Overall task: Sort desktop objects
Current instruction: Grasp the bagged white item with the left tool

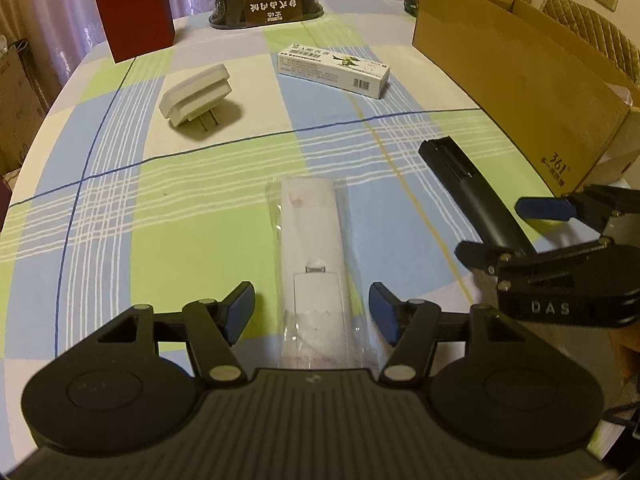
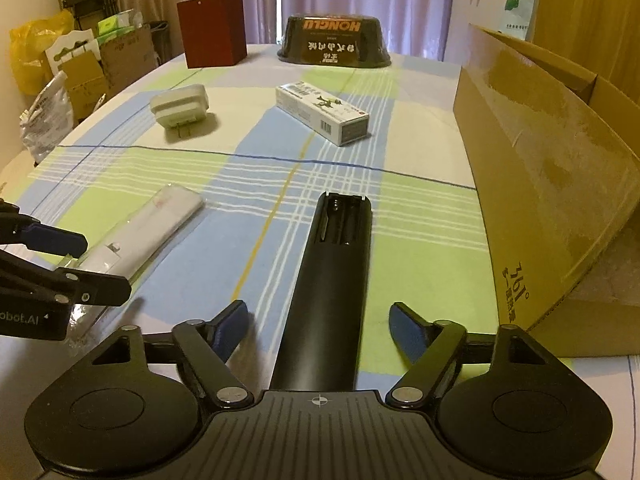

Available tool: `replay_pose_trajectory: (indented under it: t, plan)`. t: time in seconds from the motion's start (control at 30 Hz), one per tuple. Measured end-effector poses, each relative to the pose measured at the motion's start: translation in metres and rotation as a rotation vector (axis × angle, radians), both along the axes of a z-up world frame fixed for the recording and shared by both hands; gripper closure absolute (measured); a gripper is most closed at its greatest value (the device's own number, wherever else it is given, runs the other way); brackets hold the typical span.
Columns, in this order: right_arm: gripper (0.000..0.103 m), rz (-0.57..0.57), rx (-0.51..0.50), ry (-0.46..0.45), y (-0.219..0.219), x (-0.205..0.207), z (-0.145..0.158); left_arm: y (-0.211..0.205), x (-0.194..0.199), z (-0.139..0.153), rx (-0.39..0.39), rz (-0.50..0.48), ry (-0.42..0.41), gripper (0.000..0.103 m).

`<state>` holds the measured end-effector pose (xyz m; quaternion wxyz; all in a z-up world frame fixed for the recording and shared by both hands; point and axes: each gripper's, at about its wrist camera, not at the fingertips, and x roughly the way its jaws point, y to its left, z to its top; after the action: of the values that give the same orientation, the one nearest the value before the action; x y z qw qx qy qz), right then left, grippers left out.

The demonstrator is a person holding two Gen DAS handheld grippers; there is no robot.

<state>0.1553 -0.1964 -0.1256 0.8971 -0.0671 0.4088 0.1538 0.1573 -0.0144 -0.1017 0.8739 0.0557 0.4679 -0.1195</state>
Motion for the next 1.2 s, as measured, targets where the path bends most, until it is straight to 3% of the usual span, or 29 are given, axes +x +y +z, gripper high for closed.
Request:
replay_pose_trajectory:
  t: [0.17, 0.2, 0.87, 0.93, 1.0, 1.2]
  plan:
    - [0.062, -0.003, 0.001, 0.003, -0.002, -0.002, 0.003, 0.0, -0.002, 0.001, 0.001, -0.022, -0.001, 0.046]
    - [0.064, -0.003, 0.003, 0.007, -0.003, -0.003, 0.004, 0.0, -0.002, 0.002, 0.003, -0.023, -0.002, 0.046]
    - [0.065, -0.014, 0.041, 0.064, -0.011, -0.018, 0.011, -0.001, -0.001, -0.005, 0.032, -0.051, 0.019, 0.054]
    - [0.065, -0.013, 0.042, 0.063, -0.011, -0.018, 0.011, -0.002, 0.0, -0.005, 0.031, -0.057, 0.022, 0.057]
    - [0.065, -0.013, 0.042, 0.064, -0.011, -0.018, 0.01, -0.003, 0.001, -0.004, 0.03, -0.071, 0.024, 0.068]
    - [0.065, -0.018, 0.069, 0.084, -0.013, -0.017, 0.012, -0.005, -0.003, 0.0, 0.025, -0.101, 0.009, 0.07]
